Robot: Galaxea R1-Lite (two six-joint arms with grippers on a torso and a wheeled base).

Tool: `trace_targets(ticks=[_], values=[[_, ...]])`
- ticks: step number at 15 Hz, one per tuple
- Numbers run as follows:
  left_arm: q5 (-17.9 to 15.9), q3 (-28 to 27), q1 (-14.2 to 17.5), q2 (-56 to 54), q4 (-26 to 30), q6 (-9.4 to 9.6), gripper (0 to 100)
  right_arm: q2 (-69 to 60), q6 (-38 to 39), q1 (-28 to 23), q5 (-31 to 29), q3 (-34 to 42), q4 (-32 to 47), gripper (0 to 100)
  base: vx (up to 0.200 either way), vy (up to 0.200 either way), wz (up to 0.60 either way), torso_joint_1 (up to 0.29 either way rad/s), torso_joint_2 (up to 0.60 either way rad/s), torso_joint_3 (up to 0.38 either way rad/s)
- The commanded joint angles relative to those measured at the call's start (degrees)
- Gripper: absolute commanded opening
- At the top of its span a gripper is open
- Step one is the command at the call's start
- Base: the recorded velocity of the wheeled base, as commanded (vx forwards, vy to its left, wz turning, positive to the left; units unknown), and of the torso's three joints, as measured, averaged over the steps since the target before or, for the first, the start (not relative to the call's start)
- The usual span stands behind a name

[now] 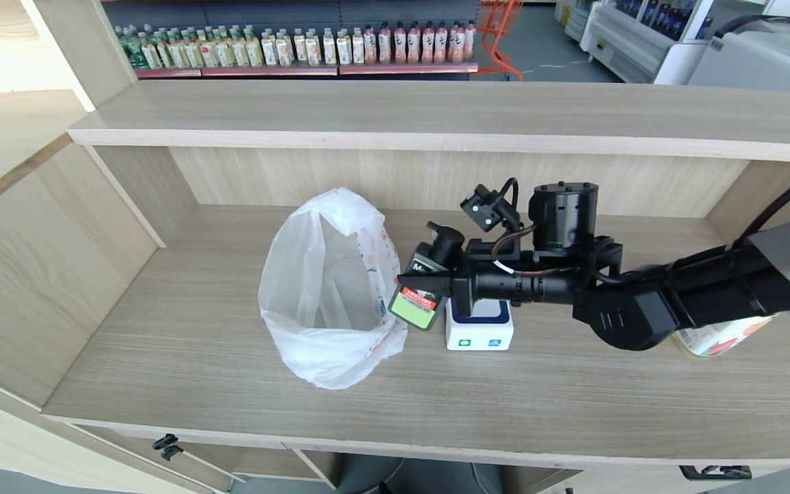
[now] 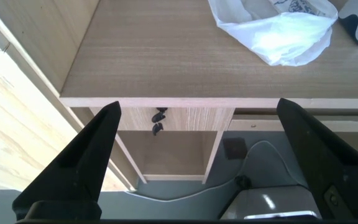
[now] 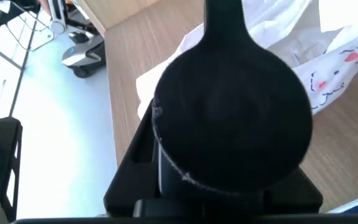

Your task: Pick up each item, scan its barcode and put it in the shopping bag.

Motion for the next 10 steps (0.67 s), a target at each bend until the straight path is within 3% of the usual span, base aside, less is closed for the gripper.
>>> trace_targets(ticks=[1, 10], values=[[0.01, 0.01, 0.01, -0.01, 0.00, 0.06, 100, 5.88, -0.08, 0.02, 4.00, -4.01, -2.20, 0, 0.000, 0.000, 0.00, 0.000, 0.00, 0.000], [0.01, 0.01, 0.01, -0.01, 0.00, -0.03, 100, 20.21, -1.22, 5.65, 8.22, -18.86, -6.51, 0, 0.000, 0.000, 0.00, 0.000, 0.00, 0.000]])
